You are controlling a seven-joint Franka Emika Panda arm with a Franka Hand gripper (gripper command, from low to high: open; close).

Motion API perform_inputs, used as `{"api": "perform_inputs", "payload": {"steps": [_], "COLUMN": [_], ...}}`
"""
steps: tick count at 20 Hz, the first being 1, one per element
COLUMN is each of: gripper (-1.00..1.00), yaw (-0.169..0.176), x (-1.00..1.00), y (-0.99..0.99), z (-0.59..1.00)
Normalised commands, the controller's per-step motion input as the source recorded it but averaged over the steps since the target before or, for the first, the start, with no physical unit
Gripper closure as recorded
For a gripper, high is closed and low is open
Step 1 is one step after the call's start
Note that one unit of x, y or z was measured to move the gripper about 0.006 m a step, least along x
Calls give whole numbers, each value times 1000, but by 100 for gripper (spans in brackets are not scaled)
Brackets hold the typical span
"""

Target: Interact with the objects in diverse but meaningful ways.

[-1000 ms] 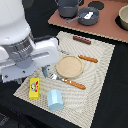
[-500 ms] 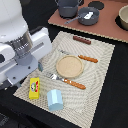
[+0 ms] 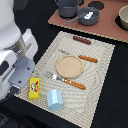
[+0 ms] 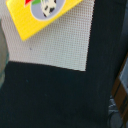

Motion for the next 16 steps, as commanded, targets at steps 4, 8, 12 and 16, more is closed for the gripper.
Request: {"api": "perform_inputs", "payload": {"steps": [4, 8, 12, 16], "gripper": [-100, -100, -100, -100], "yaw": [0, 0, 0, 0], "x": [918, 996, 956, 945], "y": [-444, -331, -288, -228], "z": [471, 581, 434, 360]}}
